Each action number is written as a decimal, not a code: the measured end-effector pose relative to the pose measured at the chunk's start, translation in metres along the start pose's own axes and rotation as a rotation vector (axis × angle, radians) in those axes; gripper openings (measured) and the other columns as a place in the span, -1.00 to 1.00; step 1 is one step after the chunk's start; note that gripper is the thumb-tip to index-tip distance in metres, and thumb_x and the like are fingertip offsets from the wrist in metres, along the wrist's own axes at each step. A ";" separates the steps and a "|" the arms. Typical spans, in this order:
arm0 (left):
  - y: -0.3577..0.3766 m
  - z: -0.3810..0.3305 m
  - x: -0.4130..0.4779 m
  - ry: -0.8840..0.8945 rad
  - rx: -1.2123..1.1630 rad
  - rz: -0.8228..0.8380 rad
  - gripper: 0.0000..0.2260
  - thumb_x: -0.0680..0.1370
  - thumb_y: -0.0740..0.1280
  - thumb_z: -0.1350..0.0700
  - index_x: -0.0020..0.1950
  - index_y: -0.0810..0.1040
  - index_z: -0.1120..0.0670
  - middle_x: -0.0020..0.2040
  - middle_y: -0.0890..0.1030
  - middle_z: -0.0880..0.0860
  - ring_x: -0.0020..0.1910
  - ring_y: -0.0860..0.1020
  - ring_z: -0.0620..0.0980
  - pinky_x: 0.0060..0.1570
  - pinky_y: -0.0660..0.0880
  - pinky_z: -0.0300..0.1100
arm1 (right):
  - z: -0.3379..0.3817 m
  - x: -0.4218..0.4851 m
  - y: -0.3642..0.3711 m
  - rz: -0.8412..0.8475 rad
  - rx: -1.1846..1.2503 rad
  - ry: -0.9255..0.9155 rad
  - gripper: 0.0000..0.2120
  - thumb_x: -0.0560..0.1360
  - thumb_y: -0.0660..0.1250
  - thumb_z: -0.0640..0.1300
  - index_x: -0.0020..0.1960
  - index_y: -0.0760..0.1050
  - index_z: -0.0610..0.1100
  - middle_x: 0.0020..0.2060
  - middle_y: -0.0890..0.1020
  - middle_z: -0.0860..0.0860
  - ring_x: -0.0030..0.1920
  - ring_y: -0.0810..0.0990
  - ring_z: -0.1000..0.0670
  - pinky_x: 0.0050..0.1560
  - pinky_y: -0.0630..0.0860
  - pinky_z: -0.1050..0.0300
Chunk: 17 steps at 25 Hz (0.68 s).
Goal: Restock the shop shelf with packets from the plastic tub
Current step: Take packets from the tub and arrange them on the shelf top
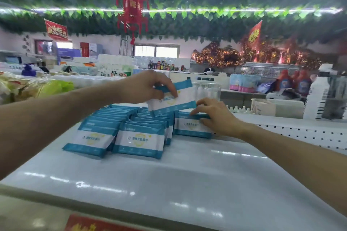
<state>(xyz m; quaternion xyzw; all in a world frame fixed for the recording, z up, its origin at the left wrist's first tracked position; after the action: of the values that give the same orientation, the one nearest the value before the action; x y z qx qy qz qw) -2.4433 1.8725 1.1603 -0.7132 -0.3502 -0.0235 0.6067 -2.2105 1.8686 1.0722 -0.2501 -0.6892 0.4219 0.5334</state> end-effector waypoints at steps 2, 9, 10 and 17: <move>0.026 -0.011 0.024 0.021 -0.020 0.067 -0.68 0.60 0.37 0.29 0.13 0.72 -0.12 0.21 0.59 -0.15 0.14 0.59 -0.10 0.10 0.61 -0.19 | -0.019 -0.007 -0.016 -0.065 -0.009 0.080 -0.69 0.54 0.40 -0.19 0.24 0.60 0.07 0.27 0.53 0.04 0.28 0.47 -0.06 0.27 0.43 -0.18; 0.129 -0.012 0.060 0.061 0.126 0.283 -0.70 0.57 0.37 0.30 0.16 0.72 -0.04 0.20 0.61 -0.09 0.13 0.55 -0.11 0.21 0.46 -0.30 | -0.062 -0.056 -0.069 -0.218 0.041 0.261 -0.65 0.52 0.35 -0.30 0.12 0.64 0.11 0.12 0.56 0.08 0.09 0.51 0.04 0.16 0.49 -0.05; 0.132 -0.005 0.059 0.045 0.128 0.302 -0.70 0.58 0.37 0.30 0.16 0.72 -0.05 0.20 0.60 -0.10 0.17 0.53 -0.10 0.25 0.45 -0.26 | -0.060 -0.061 -0.072 -0.218 0.035 0.252 -0.65 0.52 0.36 -0.31 0.12 0.64 0.11 0.12 0.56 0.09 0.10 0.49 0.05 0.15 0.44 0.00; 0.134 0.010 0.068 0.067 0.244 0.257 -0.65 0.55 0.36 0.32 0.13 0.71 -0.11 0.21 0.44 -0.11 0.22 0.36 -0.14 0.28 0.31 -0.22 | -0.035 -0.065 -0.077 -0.188 -0.007 0.195 -0.69 0.51 0.37 -0.26 0.09 0.66 0.11 0.14 0.59 0.07 0.19 0.49 -0.03 0.26 0.43 -0.18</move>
<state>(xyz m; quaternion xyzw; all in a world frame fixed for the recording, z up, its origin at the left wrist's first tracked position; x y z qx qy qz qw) -2.3249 1.9106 1.0747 -0.6721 -0.2362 0.0730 0.6980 -2.1494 1.7884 1.1058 -0.2259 -0.6560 0.3413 0.6341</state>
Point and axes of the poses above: each hand's wrist, its own x-axis towards the middle knuckle, its own y-axis out of the palm, z = x × y, the point moved 7 cm from there along x, towards the middle knuckle
